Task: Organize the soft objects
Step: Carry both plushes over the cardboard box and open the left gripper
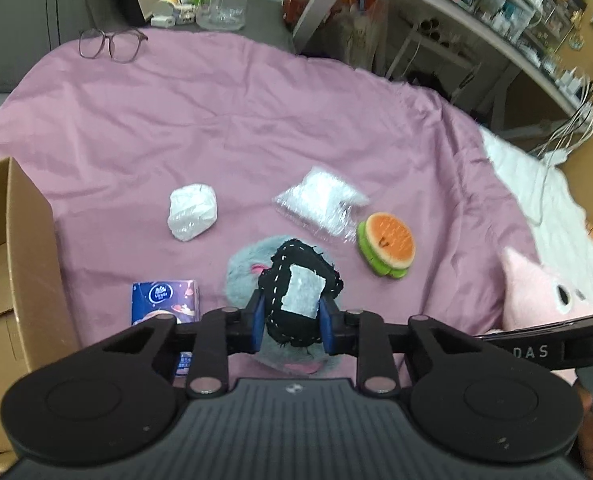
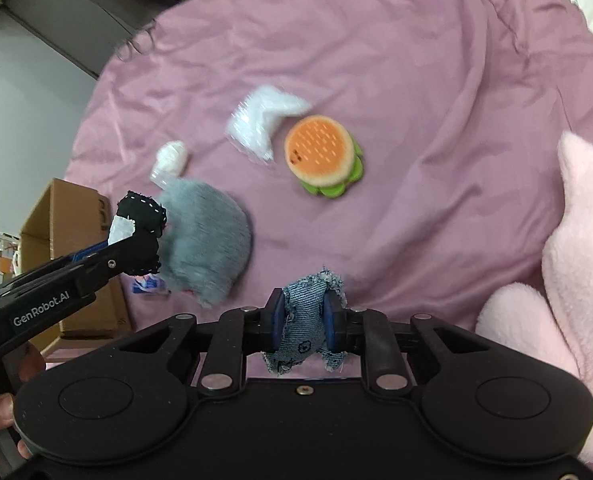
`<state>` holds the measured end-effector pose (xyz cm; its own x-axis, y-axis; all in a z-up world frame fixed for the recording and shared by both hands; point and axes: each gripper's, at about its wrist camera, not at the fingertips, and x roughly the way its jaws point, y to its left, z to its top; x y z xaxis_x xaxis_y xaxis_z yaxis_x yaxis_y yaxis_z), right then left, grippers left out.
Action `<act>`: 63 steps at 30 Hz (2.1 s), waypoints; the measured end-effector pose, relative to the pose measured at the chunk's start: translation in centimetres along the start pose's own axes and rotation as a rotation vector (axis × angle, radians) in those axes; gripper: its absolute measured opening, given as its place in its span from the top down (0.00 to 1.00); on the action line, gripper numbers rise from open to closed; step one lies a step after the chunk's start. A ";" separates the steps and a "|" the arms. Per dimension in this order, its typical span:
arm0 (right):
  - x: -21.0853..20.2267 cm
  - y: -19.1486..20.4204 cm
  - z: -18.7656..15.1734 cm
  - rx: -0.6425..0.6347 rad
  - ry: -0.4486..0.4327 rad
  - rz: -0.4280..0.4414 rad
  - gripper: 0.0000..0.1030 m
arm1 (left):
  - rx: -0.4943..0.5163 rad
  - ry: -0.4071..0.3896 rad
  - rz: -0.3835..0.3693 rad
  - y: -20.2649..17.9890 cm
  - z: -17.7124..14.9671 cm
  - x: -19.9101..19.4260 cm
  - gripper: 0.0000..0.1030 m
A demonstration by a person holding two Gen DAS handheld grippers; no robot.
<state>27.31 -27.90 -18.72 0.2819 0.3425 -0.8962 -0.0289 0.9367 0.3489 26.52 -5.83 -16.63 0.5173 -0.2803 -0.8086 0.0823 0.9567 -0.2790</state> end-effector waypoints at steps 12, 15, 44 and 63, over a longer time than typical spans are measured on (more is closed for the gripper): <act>-2.7 1.5 -0.2 -0.013 -0.113 0.061 0.82 | -0.026 -0.087 -0.004 1.2 -0.4 -4.5 0.75; -3.5 2.2 -0.1 -0.023 -0.136 0.065 0.82 | -0.038 -0.109 -0.015 1.7 -0.4 -6.0 0.75; -3.5 15.1 0.1 -0.199 -0.185 0.173 0.82 | -0.139 -0.214 0.109 10.4 -2.2 -13.3 0.75; 0.5 24.1 1.3 -0.248 -0.198 0.165 0.82 | -0.202 -0.222 0.130 18.5 -2.3 -12.5 0.74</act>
<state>28.02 -5.22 -10.39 0.4342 0.4925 -0.7543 -0.3142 0.8675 0.3855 19.61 15.25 -12.87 0.6871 -0.1117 -0.7180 -0.1561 0.9424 -0.2959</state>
